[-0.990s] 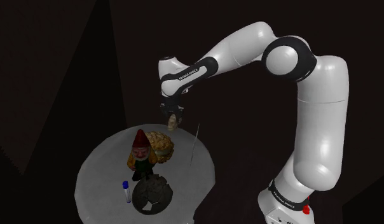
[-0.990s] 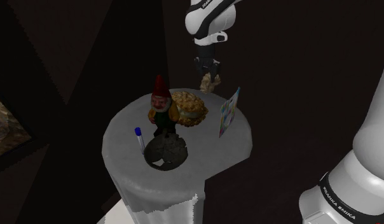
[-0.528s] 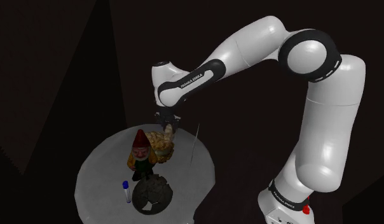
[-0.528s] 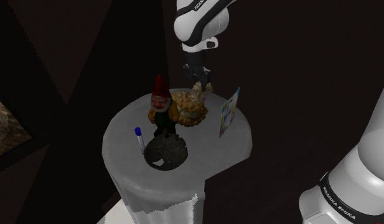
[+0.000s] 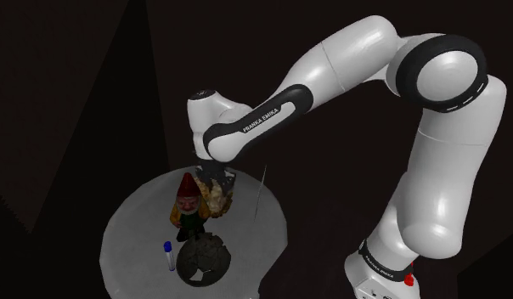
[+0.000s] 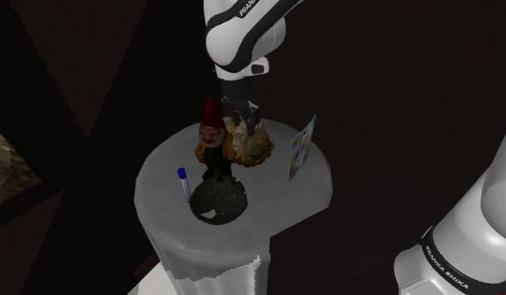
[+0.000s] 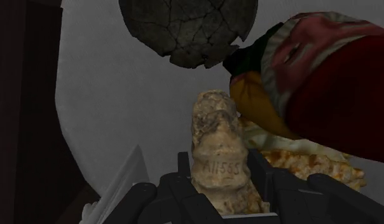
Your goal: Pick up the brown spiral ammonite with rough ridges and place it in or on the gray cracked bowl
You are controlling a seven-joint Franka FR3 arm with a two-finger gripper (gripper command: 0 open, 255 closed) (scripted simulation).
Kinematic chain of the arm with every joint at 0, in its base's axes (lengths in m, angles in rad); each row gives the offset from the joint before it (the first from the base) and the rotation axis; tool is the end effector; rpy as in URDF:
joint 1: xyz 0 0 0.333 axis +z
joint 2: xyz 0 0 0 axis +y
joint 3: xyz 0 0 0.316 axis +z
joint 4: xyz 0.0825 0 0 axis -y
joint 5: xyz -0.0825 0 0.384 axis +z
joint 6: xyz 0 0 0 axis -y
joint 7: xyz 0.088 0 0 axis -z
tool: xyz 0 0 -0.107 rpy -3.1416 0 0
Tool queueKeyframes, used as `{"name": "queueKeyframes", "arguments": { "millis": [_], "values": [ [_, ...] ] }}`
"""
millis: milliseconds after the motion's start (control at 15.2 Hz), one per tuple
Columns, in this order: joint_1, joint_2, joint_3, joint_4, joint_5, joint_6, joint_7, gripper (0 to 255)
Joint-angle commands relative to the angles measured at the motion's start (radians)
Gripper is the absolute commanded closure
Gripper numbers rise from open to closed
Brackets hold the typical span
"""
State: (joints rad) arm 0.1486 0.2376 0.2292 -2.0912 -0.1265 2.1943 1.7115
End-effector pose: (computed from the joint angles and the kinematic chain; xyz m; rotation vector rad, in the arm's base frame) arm 0.5260 0.2019 0.3022 2.4357 -1.7686 -0.0382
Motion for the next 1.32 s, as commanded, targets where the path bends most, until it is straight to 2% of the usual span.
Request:
{"name": "queueKeyframes", "arguments": {
  "millis": [0, 594, 1254],
  "values": [
    [0.025, -0.017, 0.019, -0.023, 0.006, 0.003, 0.042, 255],
    [0.148, -0.03, 0.106, -0.029, 0.023, -0.013, 0.24, 255],
    [0.159, 0.065, 0.09, -0.056, -0.023, 0.102, 0.272, 255]
  ]
}}
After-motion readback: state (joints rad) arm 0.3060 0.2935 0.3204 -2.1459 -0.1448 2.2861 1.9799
